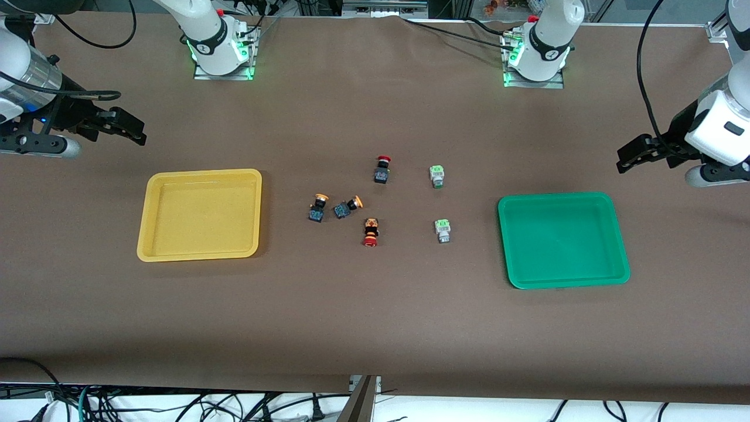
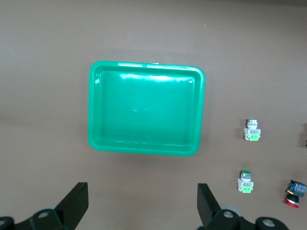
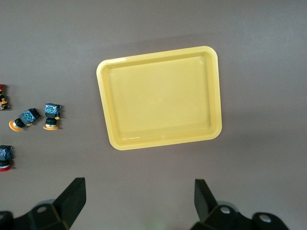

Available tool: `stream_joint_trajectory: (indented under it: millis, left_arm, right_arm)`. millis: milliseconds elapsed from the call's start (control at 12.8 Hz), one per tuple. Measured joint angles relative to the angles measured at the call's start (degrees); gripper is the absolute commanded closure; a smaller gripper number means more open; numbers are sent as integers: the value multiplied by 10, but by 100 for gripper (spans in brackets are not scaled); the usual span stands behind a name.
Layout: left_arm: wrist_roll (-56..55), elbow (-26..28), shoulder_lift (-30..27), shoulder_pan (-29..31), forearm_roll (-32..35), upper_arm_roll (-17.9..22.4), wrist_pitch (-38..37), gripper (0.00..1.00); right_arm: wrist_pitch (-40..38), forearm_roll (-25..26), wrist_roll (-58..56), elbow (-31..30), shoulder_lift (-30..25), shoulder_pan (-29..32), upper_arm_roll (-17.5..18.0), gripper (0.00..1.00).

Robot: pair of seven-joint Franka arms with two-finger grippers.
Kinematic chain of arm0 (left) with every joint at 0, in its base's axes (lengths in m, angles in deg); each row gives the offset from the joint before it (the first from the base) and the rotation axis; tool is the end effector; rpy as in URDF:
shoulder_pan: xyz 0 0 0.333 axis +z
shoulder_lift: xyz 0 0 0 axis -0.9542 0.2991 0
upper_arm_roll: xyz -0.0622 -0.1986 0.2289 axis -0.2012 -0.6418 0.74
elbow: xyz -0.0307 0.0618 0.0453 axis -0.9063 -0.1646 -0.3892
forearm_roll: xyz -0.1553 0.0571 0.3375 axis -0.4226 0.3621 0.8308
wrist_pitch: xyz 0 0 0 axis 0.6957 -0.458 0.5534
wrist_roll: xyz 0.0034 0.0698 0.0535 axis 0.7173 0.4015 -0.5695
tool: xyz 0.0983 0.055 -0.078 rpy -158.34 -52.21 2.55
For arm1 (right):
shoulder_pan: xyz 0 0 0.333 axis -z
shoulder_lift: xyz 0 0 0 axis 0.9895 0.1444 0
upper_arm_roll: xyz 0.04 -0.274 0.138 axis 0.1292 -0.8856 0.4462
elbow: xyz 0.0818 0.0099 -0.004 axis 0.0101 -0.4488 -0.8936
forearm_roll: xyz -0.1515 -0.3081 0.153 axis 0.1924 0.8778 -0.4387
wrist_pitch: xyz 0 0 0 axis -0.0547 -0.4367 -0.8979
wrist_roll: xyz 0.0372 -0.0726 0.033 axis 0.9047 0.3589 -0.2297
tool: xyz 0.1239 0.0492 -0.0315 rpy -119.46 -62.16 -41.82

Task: Place green and yellow buttons in trays
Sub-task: 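Reach the right gripper to a black orange-based button beside the yellow tray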

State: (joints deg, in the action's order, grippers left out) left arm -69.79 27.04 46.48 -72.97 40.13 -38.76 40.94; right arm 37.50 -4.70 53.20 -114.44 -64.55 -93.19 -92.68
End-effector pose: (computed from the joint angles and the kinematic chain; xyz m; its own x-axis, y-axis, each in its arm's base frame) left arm 0.5591 -0.0347 0.5569 0.9906 0.1341 -0.0256 0.1339 -0.9910 -0.0101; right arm 0.5259 0.0540 0.5527 0.9942 -0.0862 -0.0637 -0.0867 -0.9962 -0.0061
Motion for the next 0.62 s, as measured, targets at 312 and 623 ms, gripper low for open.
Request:
stream_joint_trajectory:
  millis: [312, 623]
  left_arm:
    - [2, -9, 7, 0, 0, 0, -15, 0]
    - [4, -15, 13, 0, 0, 2, -18, 0]
  right_arm:
    - [6, 0, -1, 0, 5, -2, 2, 0]
    - [67, -25, 36, -7, 81, -43, 12, 0]
